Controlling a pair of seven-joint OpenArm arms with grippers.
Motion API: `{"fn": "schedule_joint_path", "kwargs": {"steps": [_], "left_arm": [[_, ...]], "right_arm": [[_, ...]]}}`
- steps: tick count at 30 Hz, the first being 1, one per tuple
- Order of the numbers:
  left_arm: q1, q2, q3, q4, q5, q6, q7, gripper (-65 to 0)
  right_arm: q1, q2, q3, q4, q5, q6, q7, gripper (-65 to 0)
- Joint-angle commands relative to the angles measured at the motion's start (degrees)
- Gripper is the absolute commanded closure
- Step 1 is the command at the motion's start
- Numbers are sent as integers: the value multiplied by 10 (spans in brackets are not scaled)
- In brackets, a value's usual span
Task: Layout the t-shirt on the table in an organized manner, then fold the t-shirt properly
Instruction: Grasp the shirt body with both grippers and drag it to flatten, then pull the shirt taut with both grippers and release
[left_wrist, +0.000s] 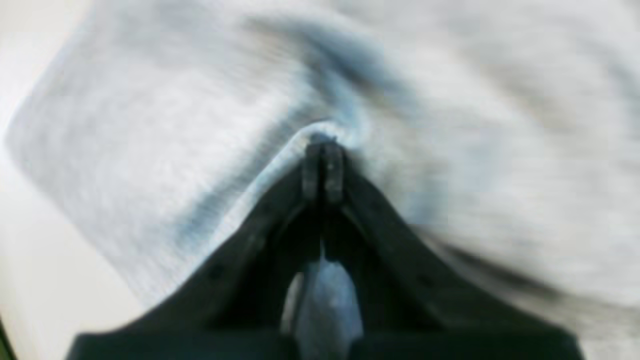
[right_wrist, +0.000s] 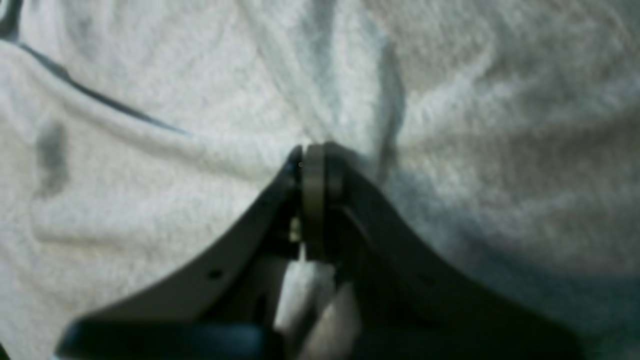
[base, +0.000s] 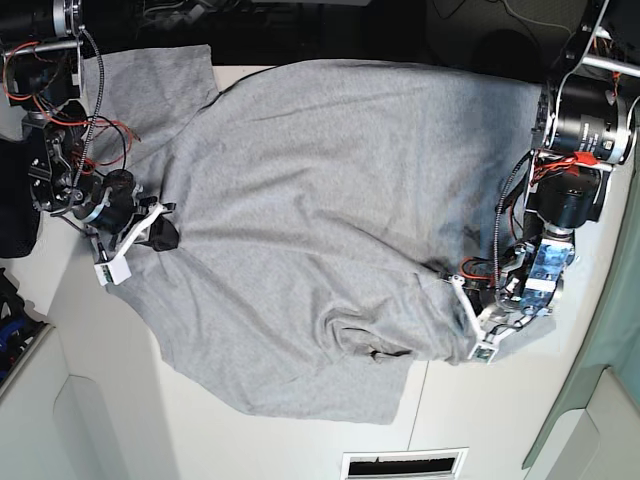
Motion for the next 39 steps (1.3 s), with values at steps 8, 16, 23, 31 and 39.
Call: {"fn": "schedule_joint_path", "kwargs": {"steps": [8, 16, 23, 31, 39], "left_arm": [[-44, -1, 122, 4, -3, 10, 7, 0], [10, -97, 121, 121, -80, 26, 18, 0], [79, -179, 120, 241, -85, 63, 23, 0], [136, -168, 120, 235, -84, 45, 29, 0], [140, -150, 120, 154, -64, 45, 21, 0]], "right_arm": [[-62, 6, 42, 39, 12, -2, -45, 0], [-57, 7, 113, 168, 40, -2, -52, 0], [10, -24, 110, 174, 10, 1, -44, 0], [78, -80, 7, 58, -103, 2, -17, 0], [92, -65, -74, -31, -184, -16, 20, 0]]}}
